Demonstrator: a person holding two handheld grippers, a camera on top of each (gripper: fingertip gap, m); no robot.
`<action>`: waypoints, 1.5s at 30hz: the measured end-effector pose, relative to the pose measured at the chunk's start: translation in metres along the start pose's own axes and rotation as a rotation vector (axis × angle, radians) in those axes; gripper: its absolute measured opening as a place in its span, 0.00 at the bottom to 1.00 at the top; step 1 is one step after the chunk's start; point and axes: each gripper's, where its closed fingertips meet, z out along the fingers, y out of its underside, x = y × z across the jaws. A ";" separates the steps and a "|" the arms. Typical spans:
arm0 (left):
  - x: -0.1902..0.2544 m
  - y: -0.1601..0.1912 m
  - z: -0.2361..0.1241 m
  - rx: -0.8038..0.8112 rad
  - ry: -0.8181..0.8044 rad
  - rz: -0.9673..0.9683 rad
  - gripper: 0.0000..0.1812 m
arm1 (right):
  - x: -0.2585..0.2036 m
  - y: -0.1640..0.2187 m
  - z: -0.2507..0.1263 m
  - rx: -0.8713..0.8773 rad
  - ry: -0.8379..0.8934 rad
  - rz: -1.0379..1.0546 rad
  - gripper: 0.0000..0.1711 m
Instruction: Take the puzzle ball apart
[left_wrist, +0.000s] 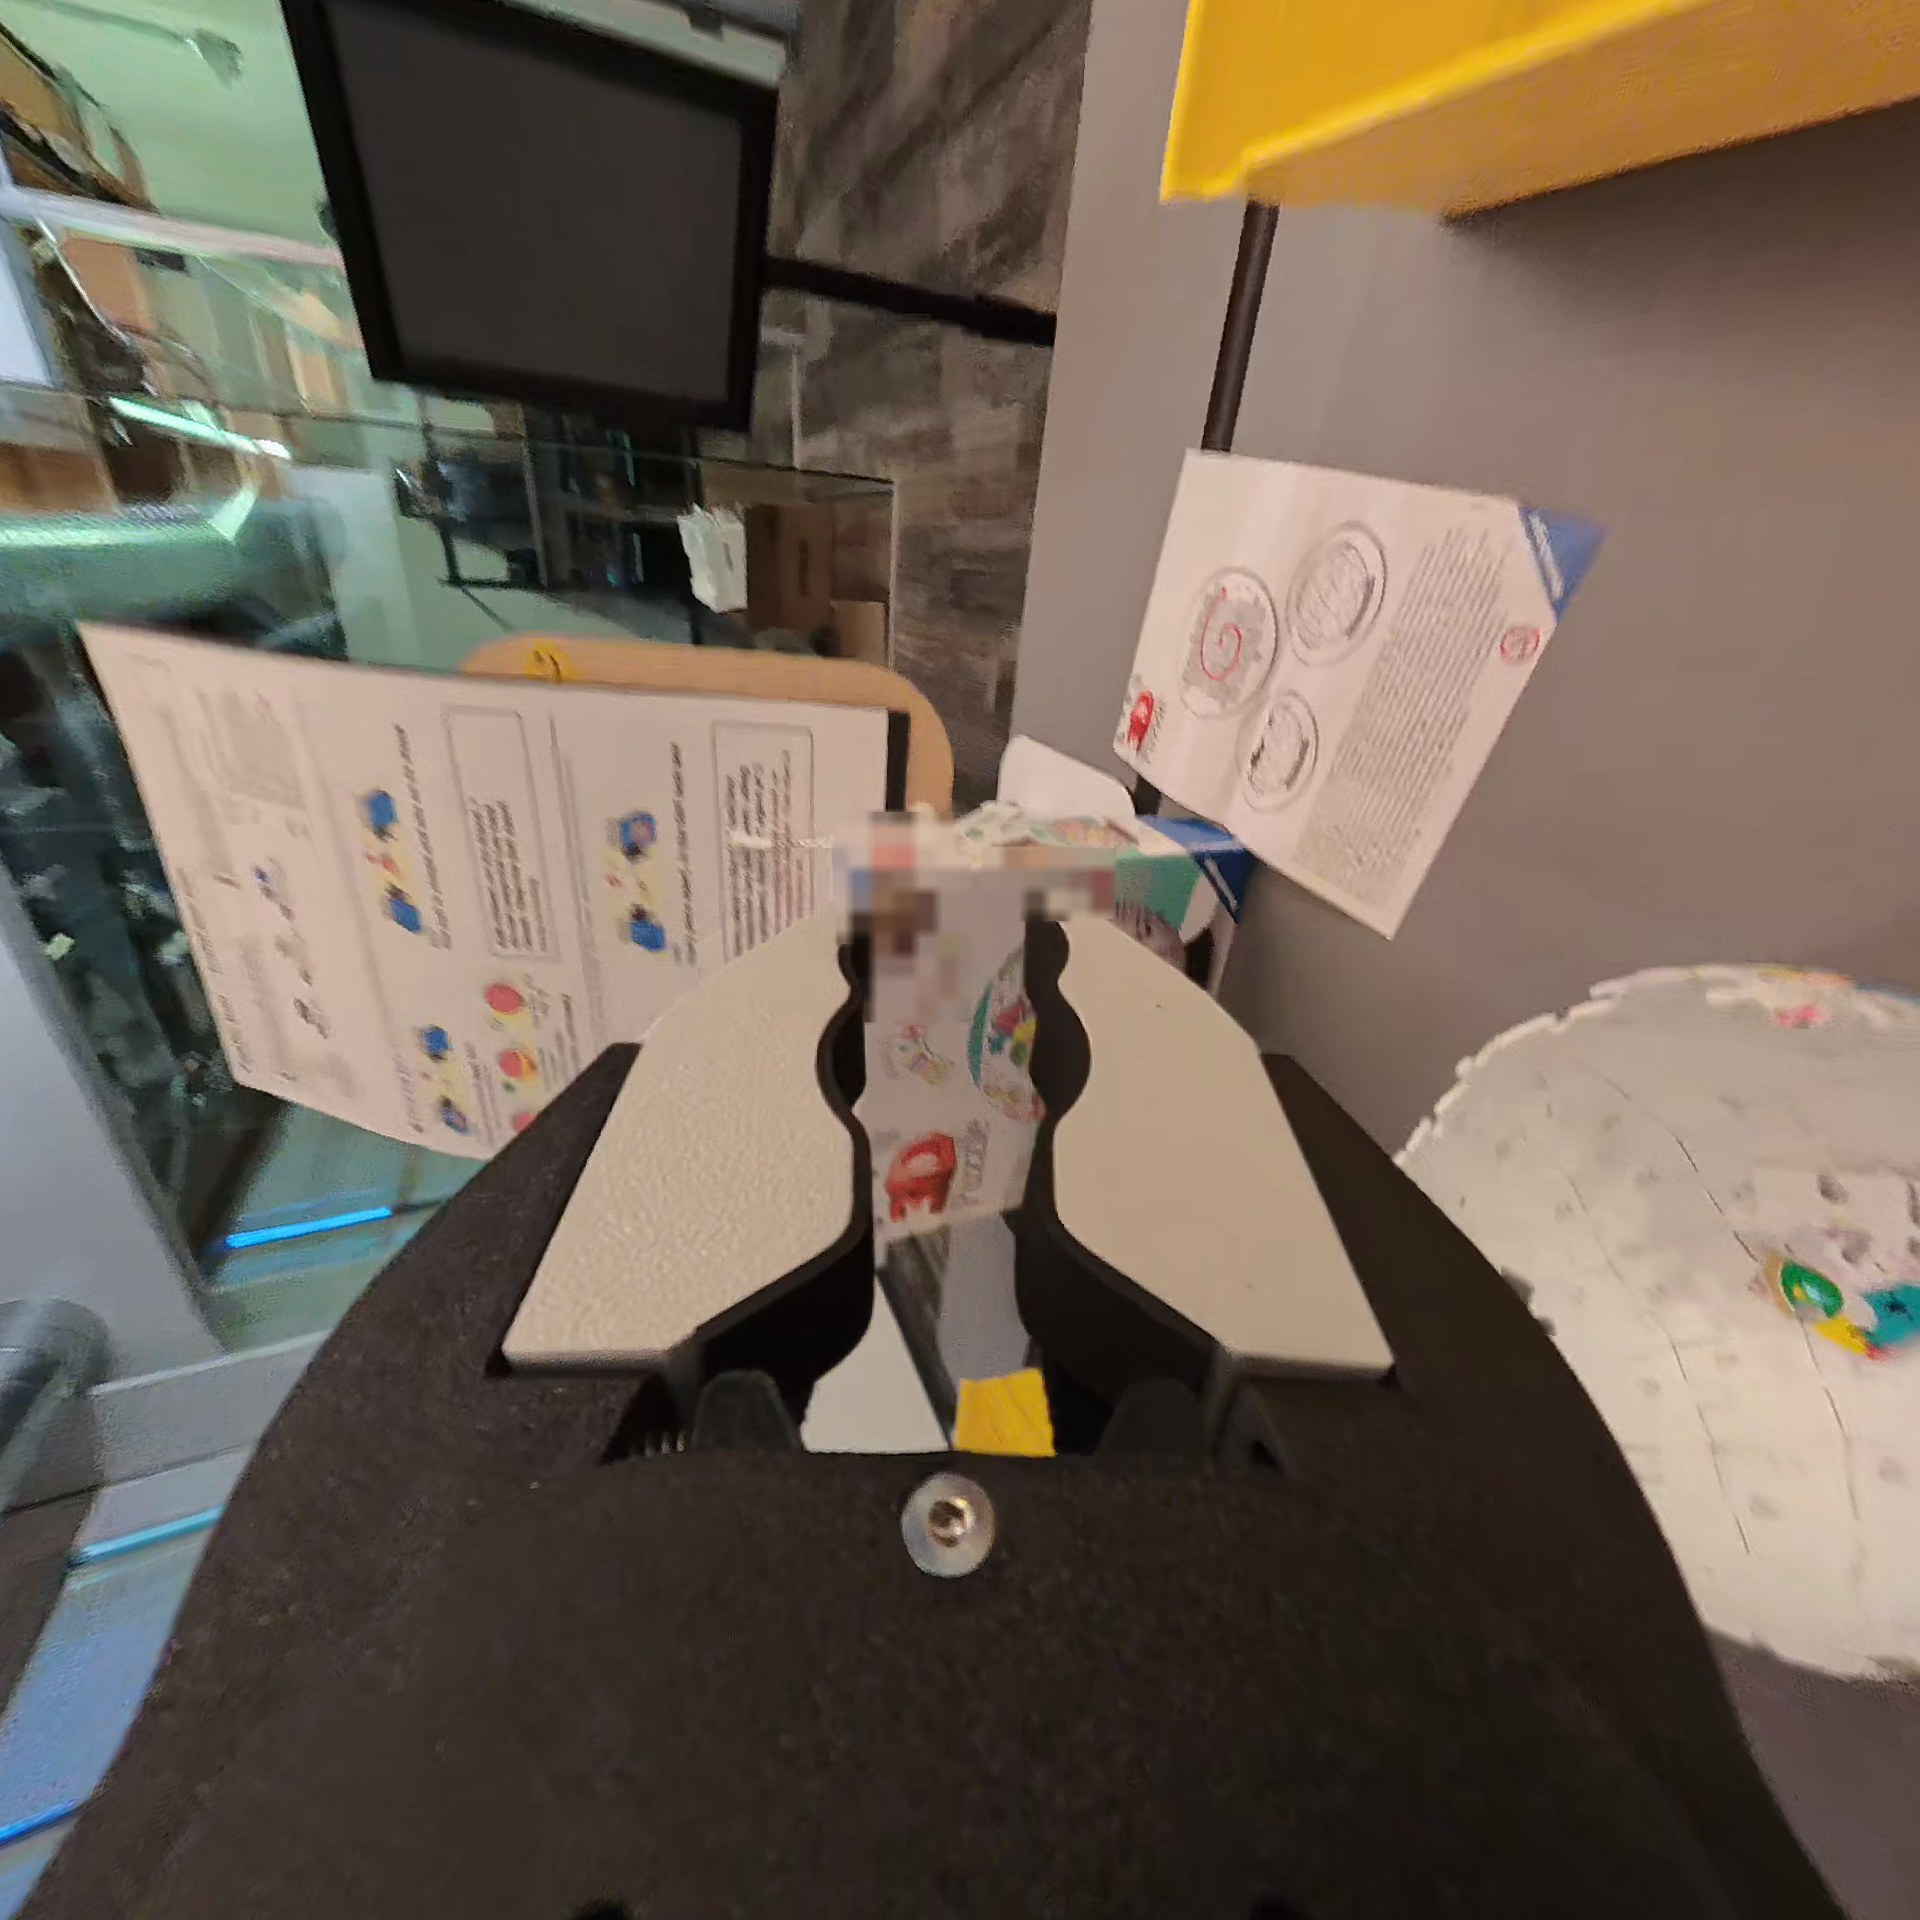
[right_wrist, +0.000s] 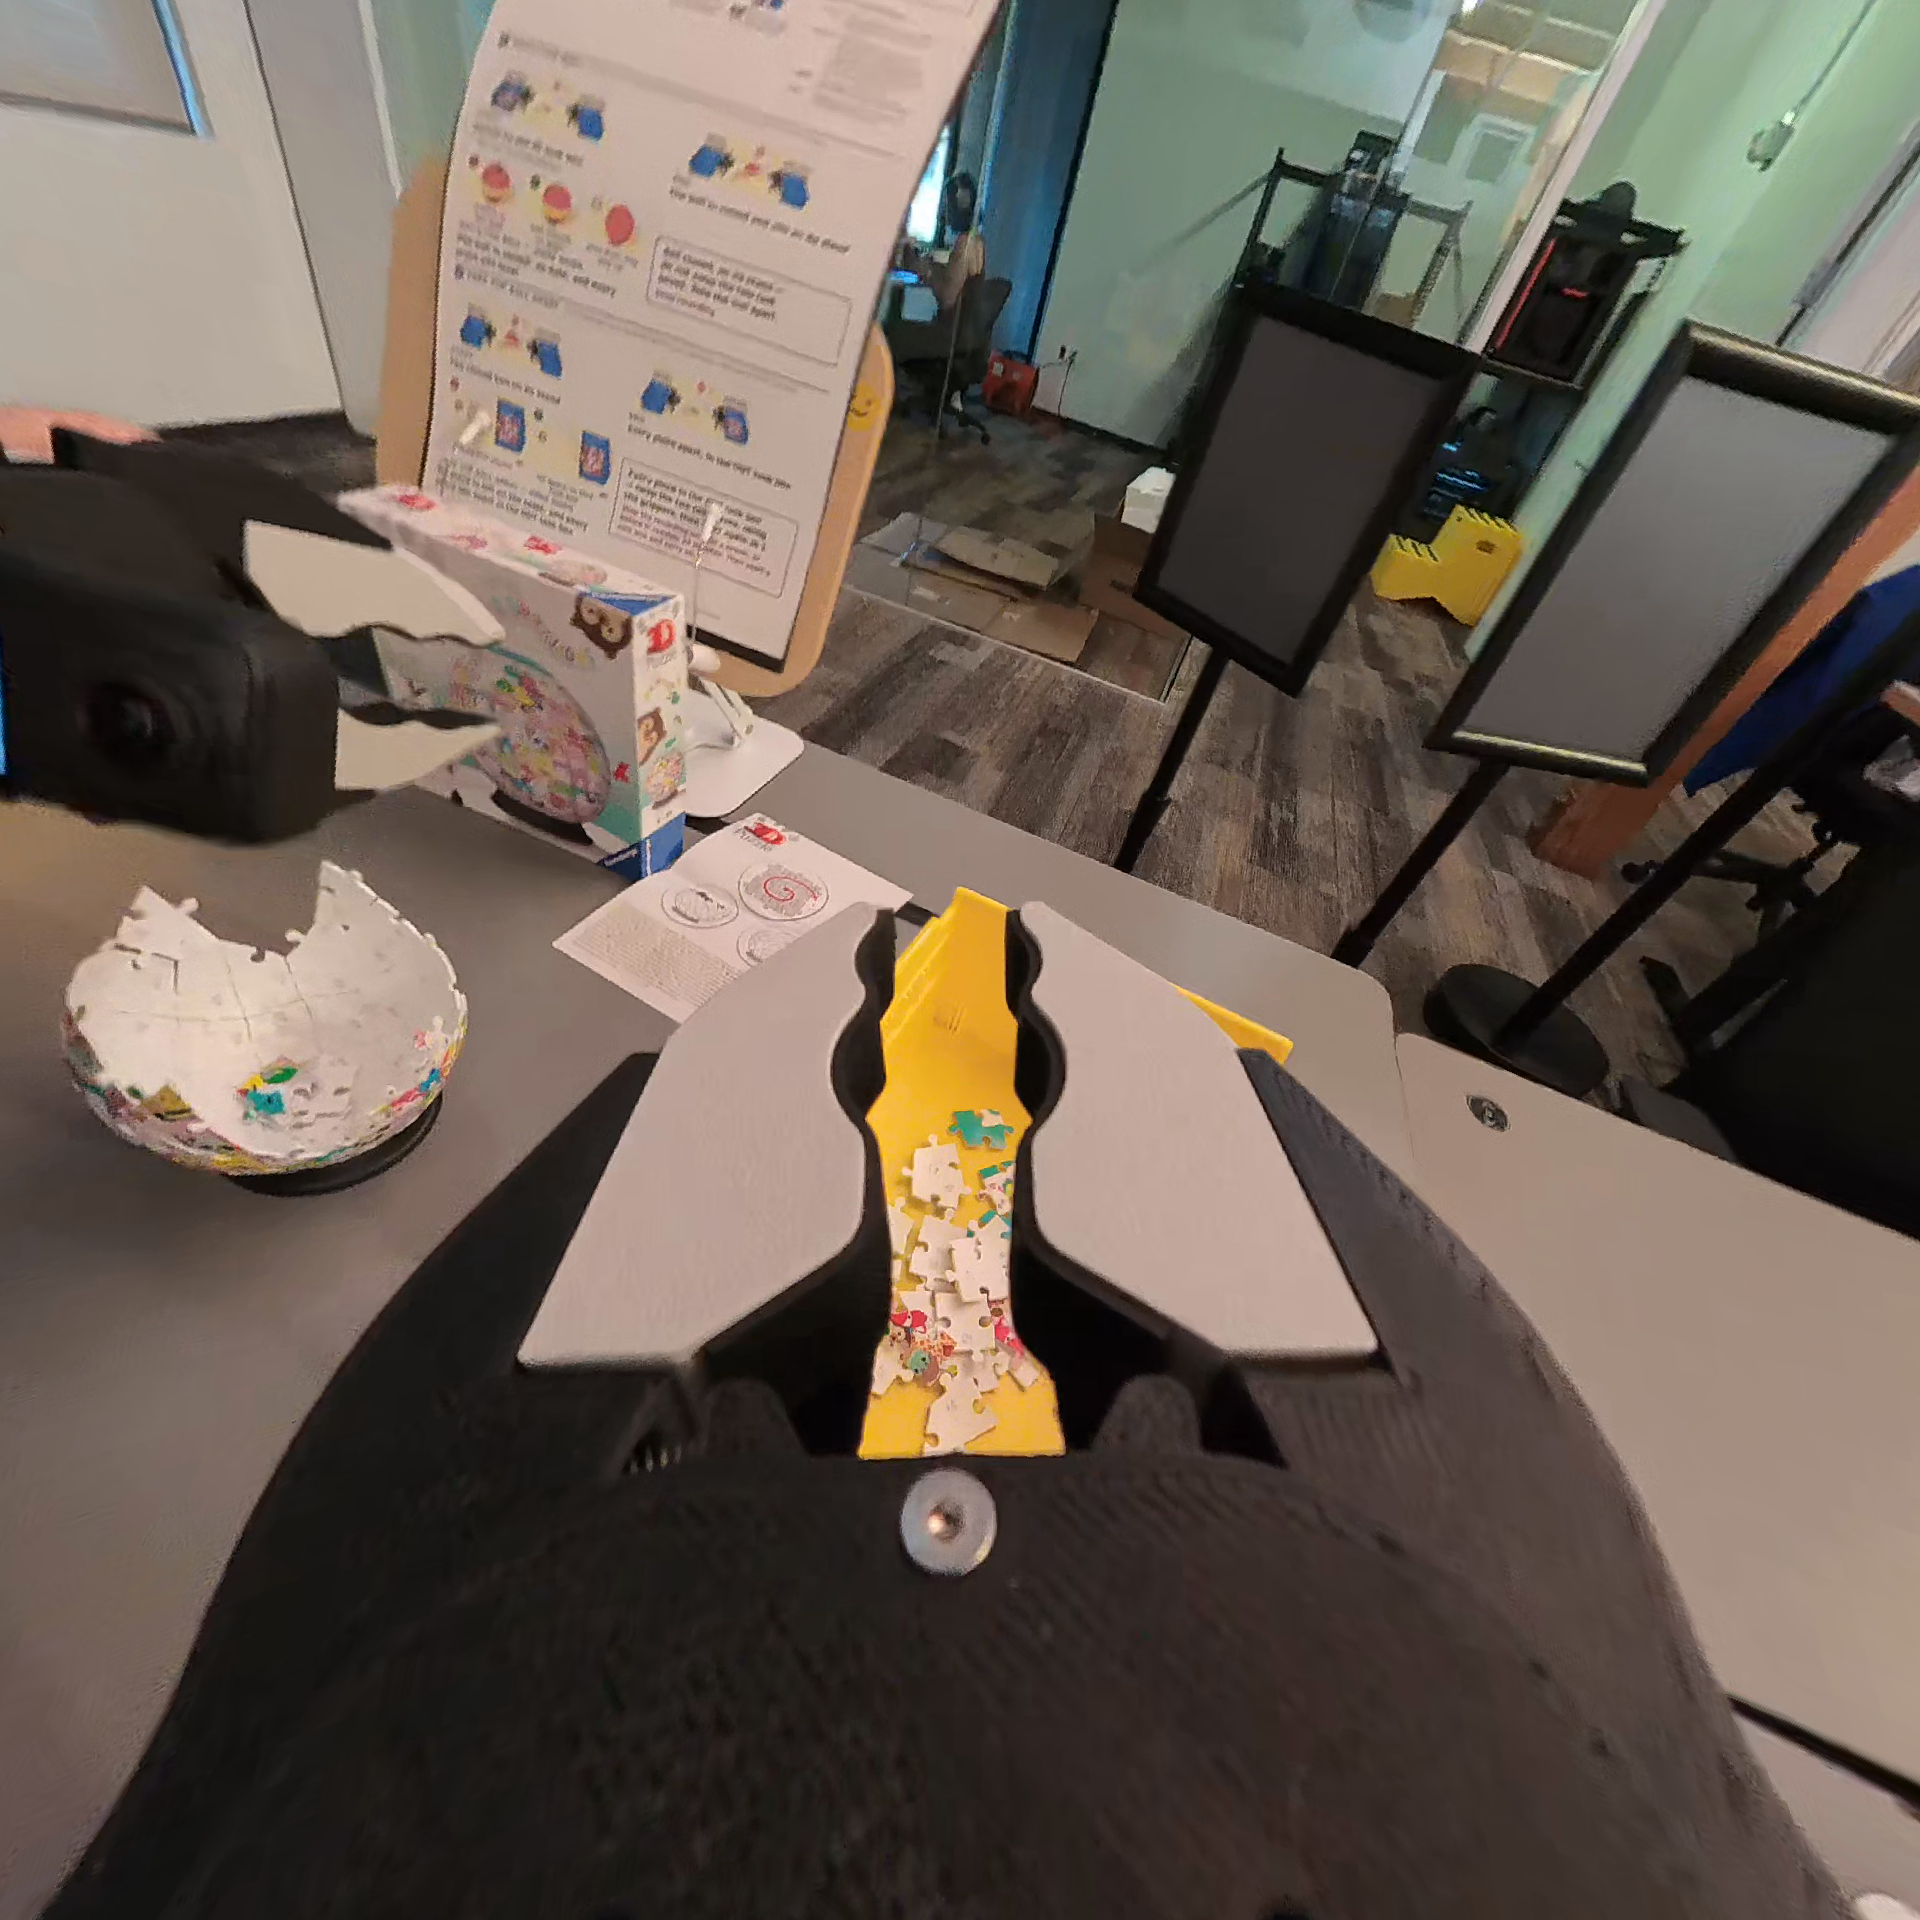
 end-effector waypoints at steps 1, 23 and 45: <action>-0.001 0.014 0.001 -0.018 0.016 -0.034 0.15 | -0.007 -0.003 0.004 -0.006 -0.012 -0.031 0.12; 0.080 0.093 0.002 0.561 1.022 -0.920 0.16 | -0.250 0.093 0.192 -0.198 -1.111 -0.122 0.18; 0.134 0.095 0.020 0.368 1.051 -0.671 0.03 | -0.287 0.137 0.208 -0.416 -1.200 -0.138 0.05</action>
